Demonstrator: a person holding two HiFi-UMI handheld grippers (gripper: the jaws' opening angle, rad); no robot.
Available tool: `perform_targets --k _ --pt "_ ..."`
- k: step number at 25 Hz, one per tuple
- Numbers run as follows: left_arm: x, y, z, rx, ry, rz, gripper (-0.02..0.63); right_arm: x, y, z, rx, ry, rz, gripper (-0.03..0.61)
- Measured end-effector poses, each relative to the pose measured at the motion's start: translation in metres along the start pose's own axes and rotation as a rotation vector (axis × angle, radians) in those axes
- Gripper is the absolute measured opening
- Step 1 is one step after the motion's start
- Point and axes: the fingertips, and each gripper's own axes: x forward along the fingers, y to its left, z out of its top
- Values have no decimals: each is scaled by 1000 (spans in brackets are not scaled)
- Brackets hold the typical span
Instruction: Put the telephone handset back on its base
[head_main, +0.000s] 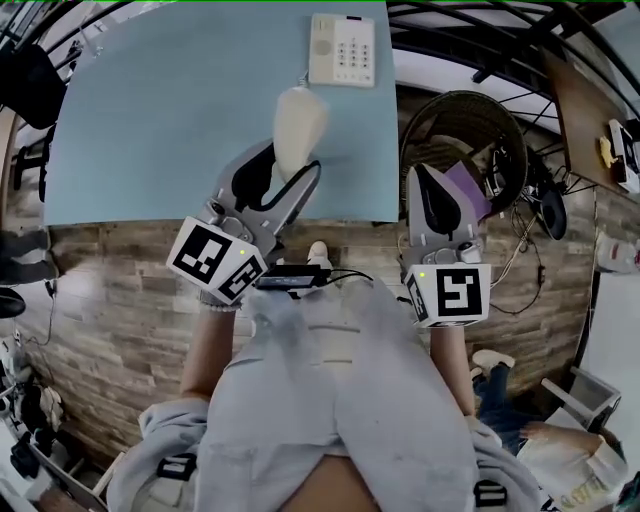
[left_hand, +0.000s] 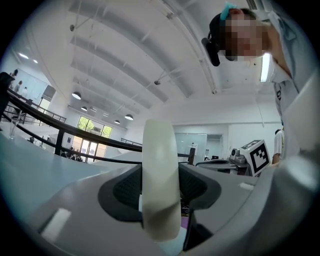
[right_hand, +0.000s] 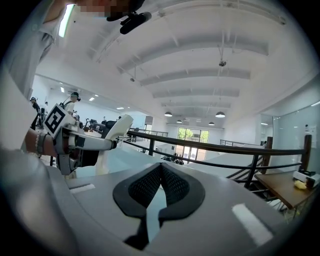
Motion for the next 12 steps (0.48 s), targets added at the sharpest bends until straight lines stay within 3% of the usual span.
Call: perform_targets --k 12 --pt "9 16 -6 -16 21 25 210 13 0 -5 -9 19 5 6"
